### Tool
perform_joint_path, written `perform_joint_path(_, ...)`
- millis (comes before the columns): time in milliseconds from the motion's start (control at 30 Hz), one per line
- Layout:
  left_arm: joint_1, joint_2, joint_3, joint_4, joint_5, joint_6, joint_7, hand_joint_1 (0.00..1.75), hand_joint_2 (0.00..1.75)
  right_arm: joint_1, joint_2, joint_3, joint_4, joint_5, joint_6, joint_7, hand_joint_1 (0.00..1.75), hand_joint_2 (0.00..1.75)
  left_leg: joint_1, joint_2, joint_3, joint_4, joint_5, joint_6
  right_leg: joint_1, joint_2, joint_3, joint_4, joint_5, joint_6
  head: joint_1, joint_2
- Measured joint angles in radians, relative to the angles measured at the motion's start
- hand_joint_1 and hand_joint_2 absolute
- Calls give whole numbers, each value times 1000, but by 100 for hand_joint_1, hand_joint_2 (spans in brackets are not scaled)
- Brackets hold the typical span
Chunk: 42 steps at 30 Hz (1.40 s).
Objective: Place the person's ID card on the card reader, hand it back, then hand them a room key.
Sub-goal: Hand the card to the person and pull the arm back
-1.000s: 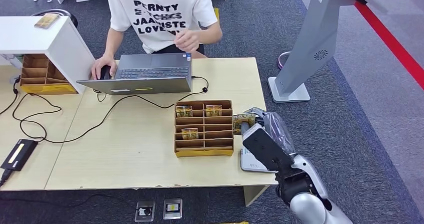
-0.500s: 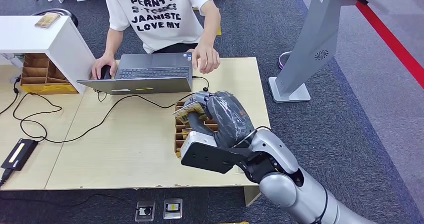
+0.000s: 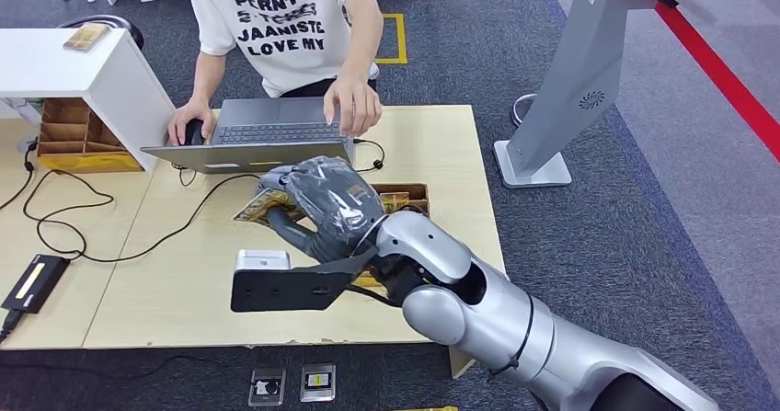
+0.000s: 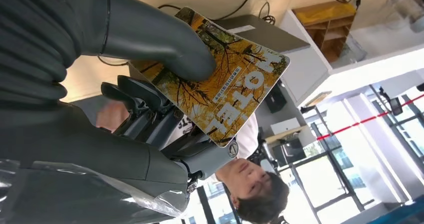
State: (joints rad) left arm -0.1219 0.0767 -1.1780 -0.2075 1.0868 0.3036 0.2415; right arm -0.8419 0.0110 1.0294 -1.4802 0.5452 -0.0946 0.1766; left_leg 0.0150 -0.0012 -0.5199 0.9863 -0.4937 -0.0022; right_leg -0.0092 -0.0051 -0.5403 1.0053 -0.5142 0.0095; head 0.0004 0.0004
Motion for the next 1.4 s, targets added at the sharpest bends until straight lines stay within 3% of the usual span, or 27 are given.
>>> perform_joint_path(300, 0, 3, -2, 0, -22, -16, 0, 0, 0, -97, 75, 60, 163, 36, -11, 14, 175, 175, 0, 0, 0, 0, 0, 0, 0, 0, 0, 0, 0, 0, 0, 0)
perform_joint_path(533, 0, 6, -6, 0, -46, -26, 0, 0, 0, -172, 108, 76, 310, 39, -85, 34, 175, 175, 0, 0, 0, 0, 0, 0, 0, 0, 0, 0, 0, 0, 0, 0)
perform_joint_path(967, -1, 12, -40, 0, -72, -37, -6, 0, 0, -256, 111, 38, 554, 60, -169, 78, 175, 175, 0, 0, 0, 0, 0, 0, 0, 0, -1, 0, 0, 0, 0, 0)
perform_joint_path(1400, -18, 13, -79, 0, -102, -54, 2, 0, 0, -293, 73, -1, 696, 120, -180, 156, 175, 175, 0, 0, 0, 0, 0, 0, 0, 1, -1, 0, 0, 0, 0, 0)
